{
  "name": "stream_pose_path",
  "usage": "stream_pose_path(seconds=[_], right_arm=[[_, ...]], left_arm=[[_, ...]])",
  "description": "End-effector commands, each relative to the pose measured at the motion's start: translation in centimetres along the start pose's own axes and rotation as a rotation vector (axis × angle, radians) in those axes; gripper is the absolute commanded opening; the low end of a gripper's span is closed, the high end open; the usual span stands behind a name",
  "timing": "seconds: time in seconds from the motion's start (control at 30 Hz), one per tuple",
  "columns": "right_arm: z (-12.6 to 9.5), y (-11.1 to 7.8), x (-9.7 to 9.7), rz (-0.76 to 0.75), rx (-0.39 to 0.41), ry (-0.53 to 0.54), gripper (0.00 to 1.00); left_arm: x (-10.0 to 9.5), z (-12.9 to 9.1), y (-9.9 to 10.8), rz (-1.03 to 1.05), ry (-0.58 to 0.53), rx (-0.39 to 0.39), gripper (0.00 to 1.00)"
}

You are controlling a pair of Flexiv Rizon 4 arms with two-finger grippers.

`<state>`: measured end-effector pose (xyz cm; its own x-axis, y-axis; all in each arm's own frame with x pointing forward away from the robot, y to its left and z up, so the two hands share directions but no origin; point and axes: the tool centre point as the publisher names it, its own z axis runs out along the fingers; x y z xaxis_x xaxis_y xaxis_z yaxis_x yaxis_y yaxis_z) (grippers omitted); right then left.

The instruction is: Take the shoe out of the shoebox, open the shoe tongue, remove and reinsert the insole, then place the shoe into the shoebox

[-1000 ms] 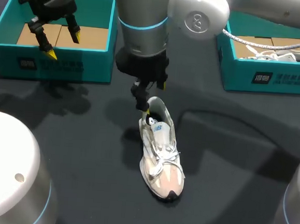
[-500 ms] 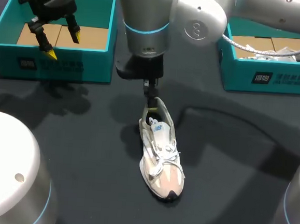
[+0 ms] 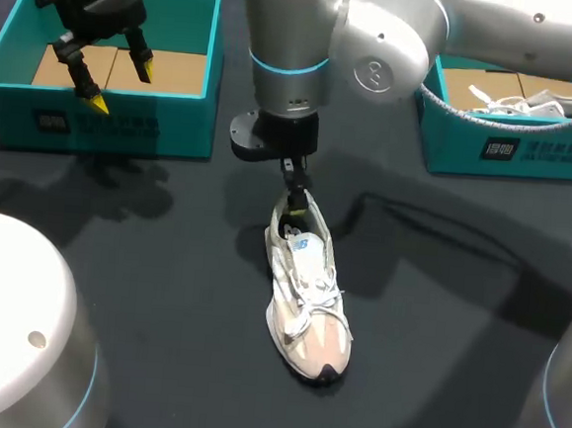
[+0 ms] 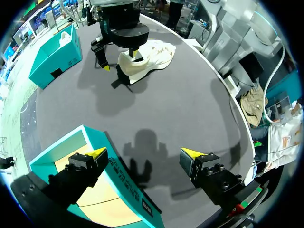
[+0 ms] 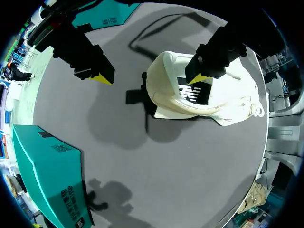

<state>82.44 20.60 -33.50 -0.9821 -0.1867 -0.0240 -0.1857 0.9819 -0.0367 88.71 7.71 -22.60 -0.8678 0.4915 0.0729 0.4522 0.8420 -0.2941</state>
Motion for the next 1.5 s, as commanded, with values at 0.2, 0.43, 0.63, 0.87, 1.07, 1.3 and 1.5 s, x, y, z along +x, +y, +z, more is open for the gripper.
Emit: stream_pose_path(seconds=[0.2, 0.43, 0.63, 0.87, 1.07, 1.3, 1.5], right_arm=[[2.9, -0.5, -0.3, 0.022, -0.045, 0.0, 1.0], [4.1, -0.1, -0.6, 0.044, -0.063, 0.014, 0.95], [4.9, 0.2, -0.8, 0.052, -0.082, 0.026, 0.42], [4.1, 0.5, 0.0, 0.085, -0.073, 0.002, 0.0], [1.3, -0.1, 0.7, 0.124, -0.047, -0.018, 0.0], [-3.2, -3.4, 0.6, 0.169, 0.003, -0.02, 0.0], [-7.6, -8.0, -0.1, 0.226, 0.053, -0.037, 0.0]], left_arm=[[0.1, 0.0, 0.0, 0.0, 0.0, -0.002, 1.0], [0.1, 0.0, 0.0, 0.0, 0.0, -0.002, 1.0], [0.1, 0.0, 0.0, 0.0, 0.0, -0.002, 1.0], [0.1, 0.0, 0.0, 0.0, 0.0, -0.002, 1.0], [0.1, 0.0, 0.0, 0.0, 0.0, -0.002, 1.0], [0.1, 0.0, 0.0, 0.0, 0.0, -0.002, 1.0], [0.1, 0.0, 0.0, 0.0, 0.0, -0.002, 1.0]])
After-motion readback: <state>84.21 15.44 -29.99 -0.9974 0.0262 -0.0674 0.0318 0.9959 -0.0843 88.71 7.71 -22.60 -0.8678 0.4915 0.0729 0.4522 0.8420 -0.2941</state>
